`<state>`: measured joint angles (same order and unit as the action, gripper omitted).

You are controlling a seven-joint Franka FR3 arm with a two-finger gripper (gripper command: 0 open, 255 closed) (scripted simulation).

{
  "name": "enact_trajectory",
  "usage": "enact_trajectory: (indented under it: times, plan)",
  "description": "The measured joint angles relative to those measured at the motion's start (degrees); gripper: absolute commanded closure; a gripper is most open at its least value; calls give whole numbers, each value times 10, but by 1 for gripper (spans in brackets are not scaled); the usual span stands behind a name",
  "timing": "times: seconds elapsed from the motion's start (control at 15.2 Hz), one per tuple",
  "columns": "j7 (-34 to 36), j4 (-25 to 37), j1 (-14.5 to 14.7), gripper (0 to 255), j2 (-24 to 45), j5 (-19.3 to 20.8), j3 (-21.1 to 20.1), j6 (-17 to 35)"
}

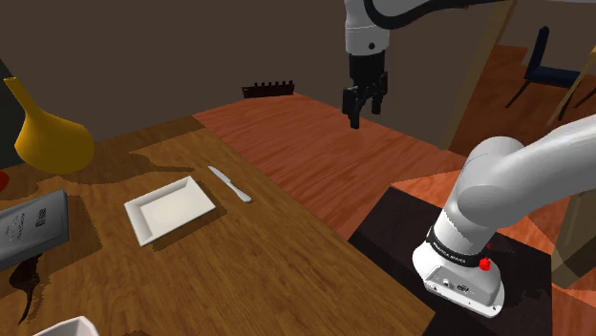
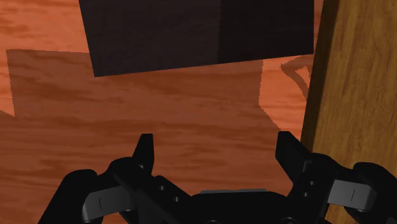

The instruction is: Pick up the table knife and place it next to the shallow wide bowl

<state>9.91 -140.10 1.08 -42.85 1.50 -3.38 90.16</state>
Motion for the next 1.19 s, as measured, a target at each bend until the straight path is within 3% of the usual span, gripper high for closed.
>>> enact_trajectory:
  times: [0.2,0.66,1.19]
  plan:
    - [9,5,2,0,25,-8,-6,18]
    - [55,51,14,0,155,-49,-36,97]
    - [105,154,27,0,333,-77,-66,171]
